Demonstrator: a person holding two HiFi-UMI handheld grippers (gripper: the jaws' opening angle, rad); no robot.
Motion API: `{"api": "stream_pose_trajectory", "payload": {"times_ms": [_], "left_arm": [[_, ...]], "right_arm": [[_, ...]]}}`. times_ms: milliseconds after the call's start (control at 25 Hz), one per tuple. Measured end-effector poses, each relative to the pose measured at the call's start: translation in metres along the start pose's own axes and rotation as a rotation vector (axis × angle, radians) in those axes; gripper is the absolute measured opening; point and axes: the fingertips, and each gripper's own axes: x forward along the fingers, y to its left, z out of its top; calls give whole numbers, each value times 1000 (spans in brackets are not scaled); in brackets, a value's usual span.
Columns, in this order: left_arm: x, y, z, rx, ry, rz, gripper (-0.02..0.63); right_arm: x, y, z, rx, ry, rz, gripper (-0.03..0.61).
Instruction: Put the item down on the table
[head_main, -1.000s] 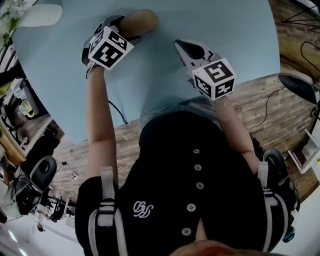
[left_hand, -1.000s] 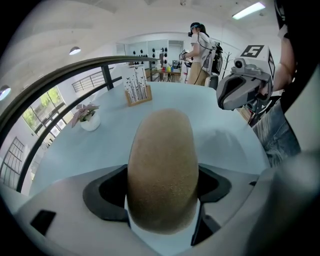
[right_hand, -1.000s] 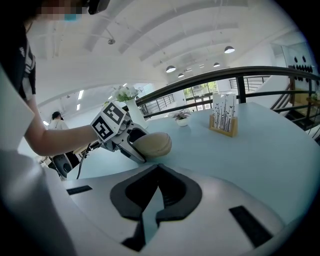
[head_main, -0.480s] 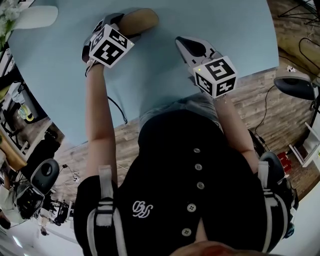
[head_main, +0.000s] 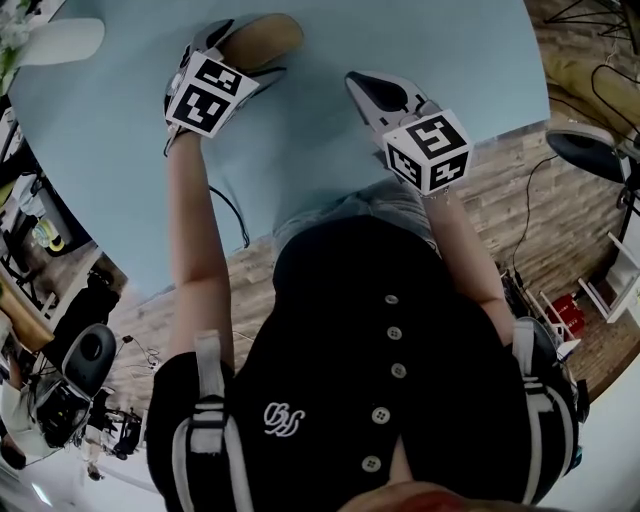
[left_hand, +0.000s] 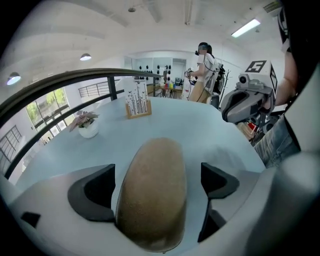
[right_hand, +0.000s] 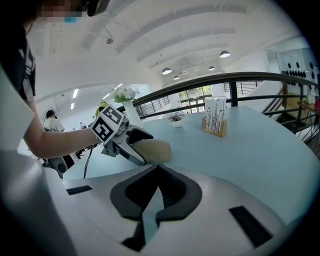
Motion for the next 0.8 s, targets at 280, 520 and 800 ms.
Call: {"api": "stream_pose_trajectory", "payload": {"times_ms": [280,520,800], "left_arm": [[-16,10,5,-77,-65,64,545],[-52,12,12,-186,-165,144,532],[-99,-8,33,-266,-311,217,465]], "right_arm": [[4,-6,9,-31,2,28,9],[5,-7,27,-67,-12,85,9],[8,0,45,-116,-35,165,9]]}}
